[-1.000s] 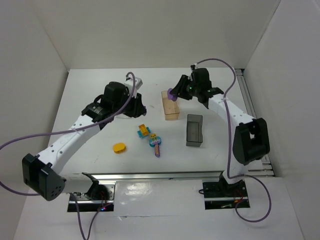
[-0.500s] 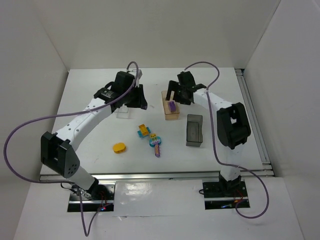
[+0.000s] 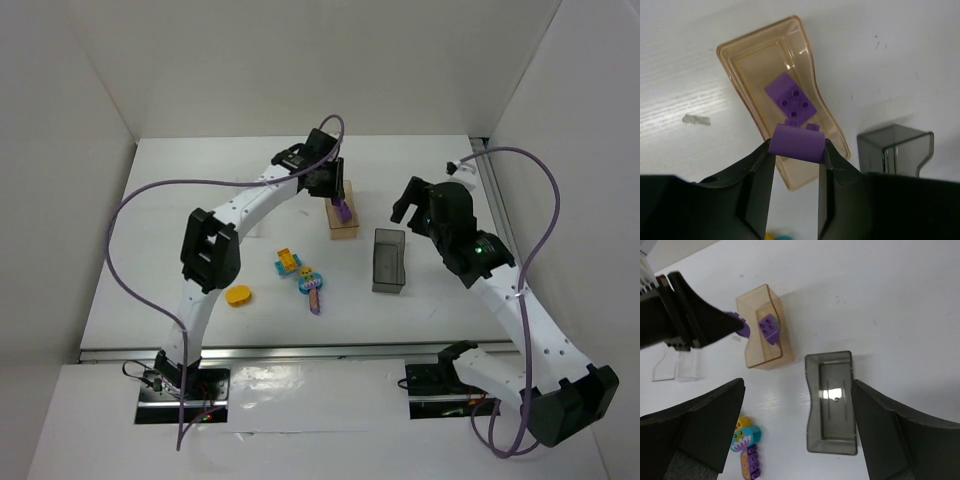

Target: Sort the legos into containers by color

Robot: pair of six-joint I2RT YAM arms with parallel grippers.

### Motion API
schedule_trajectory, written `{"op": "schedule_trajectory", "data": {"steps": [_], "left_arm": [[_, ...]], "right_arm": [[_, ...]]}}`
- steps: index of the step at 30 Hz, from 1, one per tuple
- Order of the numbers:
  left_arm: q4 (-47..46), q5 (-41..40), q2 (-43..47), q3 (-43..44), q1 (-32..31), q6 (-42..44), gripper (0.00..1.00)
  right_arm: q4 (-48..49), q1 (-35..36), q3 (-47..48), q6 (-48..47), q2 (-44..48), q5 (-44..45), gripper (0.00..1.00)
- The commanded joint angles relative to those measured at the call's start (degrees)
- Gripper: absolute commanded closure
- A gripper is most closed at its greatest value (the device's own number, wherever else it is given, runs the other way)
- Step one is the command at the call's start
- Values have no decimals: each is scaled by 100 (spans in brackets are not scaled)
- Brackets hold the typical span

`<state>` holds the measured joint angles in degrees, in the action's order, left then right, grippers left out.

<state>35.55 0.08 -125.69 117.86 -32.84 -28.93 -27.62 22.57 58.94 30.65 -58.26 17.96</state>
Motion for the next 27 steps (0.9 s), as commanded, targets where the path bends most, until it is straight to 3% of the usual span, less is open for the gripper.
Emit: {"op": "schedule_trajectory", "data": {"steps": [1, 2, 3, 4, 10, 15, 20, 22, 27], "left_arm": [[303, -271, -612, 947, -38, -122, 52], [373, -271, -710, 1227, -38, -122, 19], [374, -271, -781, 1326, -38, -174, 6], [374, -176, -834, 1423, -38, -175, 0], [374, -305, 121, 1056, -100, 27, 0], [216, -851, 2025, -437, -153, 185, 0], [-12, -947, 3426, -1808, -153, 318, 0], [-13, -1149, 4022, -2424, -39, 134, 0], [40, -1203, 4946, -3356, 243, -244, 0]], "right_arm": [[-709, -33, -163, 72, 218, 358, 6], [-814, -33, -111, 72, 279, 288, 6], [-816, -33, -111, 72, 358, 287, 6], [-868, -33, -111, 72, 359, 209, 6], [-930, -33, -224, -51, 210, -125, 7], [-272, 256, -760, -51, 97, -748, 16], [518, 1564, -963, 72, -483, -943, 18], [582, 2413, -1016, 299, -956, -514, 13], [582, 3780, -665, 862, -2109, 427, 6]]}}
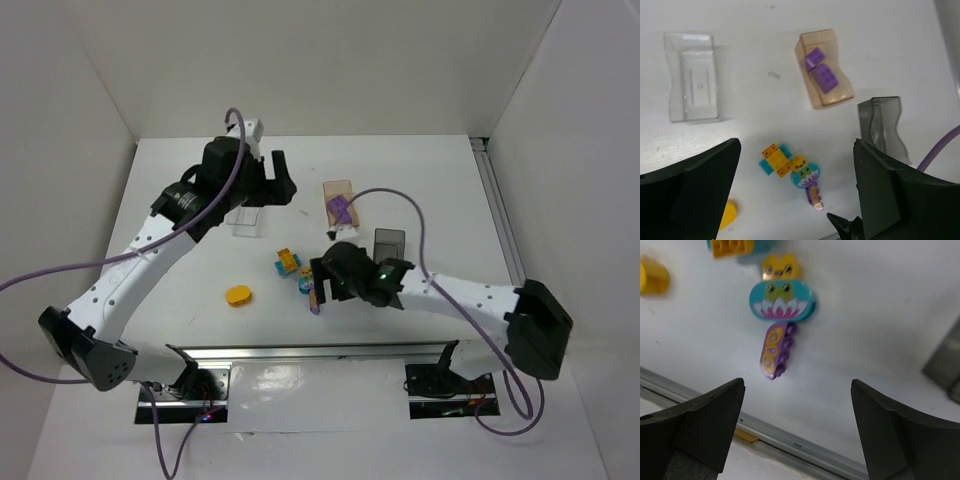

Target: Sort the legos into containers by color

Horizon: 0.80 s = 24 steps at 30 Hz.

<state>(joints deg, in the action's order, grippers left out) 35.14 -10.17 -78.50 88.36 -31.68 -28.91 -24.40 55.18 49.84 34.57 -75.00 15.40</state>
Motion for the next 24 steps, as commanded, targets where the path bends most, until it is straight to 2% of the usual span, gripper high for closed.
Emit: {"op": "schedule_trajectory", "data": {"steps": [1, 5, 10, 11, 15, 18, 19, 22, 24], "left_arm": [[160, -178, 352, -642, 179, -247, 0], [222, -231, 897, -1232, 294, -528, 0], [169, -55, 1240, -1856, 294, -774, 1], [169, -55, 1241, -1944, 294, -774, 1], [169, 6, 1188, -1945, 294, -827, 2], [116, 7, 1188, -1945, 294, -827, 2], [116, 7, 1188, -1945, 294, -827, 2], [169, -142, 1188, -1892, 294, -774, 2], [169, -222, 1249, -1892, 294, -774, 2]], "right_arm": [[261, 633, 297, 550, -628, 771, 6], [585, 898, 403, 753, -1401, 824, 9], [954, 898, 526, 806, -1965, 824, 26], [955, 898, 526, 754, -2044, 877, 32], [1016, 898, 745, 753, -2325, 1035, 37], [956, 898, 965, 753, -2501, 1097, 50], [894, 898, 1035, 753, -2502, 1158, 60], [490, 950, 1202, 753, -2310, 1360, 78], [209, 951, 1116, 753, -1820, 1587, 79]]}}
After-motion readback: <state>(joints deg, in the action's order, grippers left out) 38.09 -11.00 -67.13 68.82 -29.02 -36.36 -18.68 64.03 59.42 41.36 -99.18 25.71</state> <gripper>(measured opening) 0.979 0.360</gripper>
